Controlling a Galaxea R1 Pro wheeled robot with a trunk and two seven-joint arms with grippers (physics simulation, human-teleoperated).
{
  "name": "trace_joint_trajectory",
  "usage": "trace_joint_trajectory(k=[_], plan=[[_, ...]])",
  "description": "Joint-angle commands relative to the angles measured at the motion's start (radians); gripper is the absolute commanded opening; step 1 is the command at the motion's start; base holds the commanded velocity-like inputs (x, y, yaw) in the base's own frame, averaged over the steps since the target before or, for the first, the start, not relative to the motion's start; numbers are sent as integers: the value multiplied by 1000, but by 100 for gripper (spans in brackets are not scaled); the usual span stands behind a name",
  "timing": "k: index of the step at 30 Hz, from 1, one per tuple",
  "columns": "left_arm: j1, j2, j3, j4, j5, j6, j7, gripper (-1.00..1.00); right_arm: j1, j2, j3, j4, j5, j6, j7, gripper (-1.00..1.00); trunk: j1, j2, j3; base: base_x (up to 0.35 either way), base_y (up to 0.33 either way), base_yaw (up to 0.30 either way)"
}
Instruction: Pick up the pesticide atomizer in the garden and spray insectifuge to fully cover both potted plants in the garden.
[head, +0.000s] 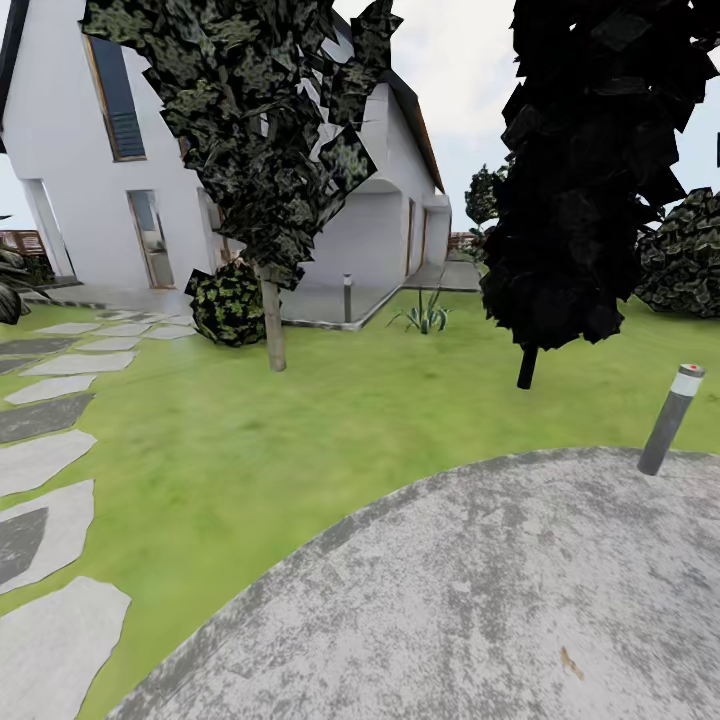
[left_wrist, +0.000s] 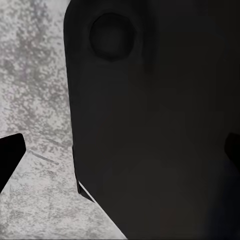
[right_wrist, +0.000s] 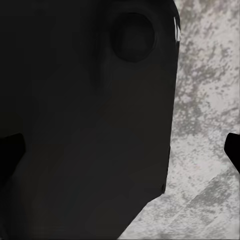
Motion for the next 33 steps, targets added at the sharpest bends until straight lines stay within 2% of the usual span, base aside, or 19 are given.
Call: trace_joint_trajectory(k=[1, 7, 12, 23, 24, 28, 33], plan=[[0, 0, 0, 0, 0, 0, 0, 100, 0, 0, 0, 0, 0, 0, 0, 100, 0, 0, 0, 0, 0, 0], [-1, -4, -5, 8, -3, -2, -4, 100, -10, 20, 3, -18, 5, -1, -5, 100, 0, 0, 0, 0, 0, 0], [-2, -4, -3, -20, -3, -4, -3, 100, -24, 16, 3, -47, 5, -14, -5, 100, 0, 0, 0, 0, 0, 0], [-14, 4, -3, -82, -9, -19, -4, 100, -26, -37, 1, -79, 4, -76, -5, 100, 0, 0, 0, 0, 0, 0], [-26, 8, -3, -227, -10, -74, -4, 100, -26, -53, 0, -163, 4, -353, -6, 100, 0, 0, 0, 0, 0, 0], [-51, 12, -3, -233, -11, -198, -4, 100, -27, -73, -3, -266, 3, -353, -6, 100, 0, 0, 0, 0, 0, 0], [-117, 12, -5, -236, -11, -285, -4, 100, -29, -80, -5, -377, -2, -355, -5, 100, 0, 0, 0, 0, 0, 0]])
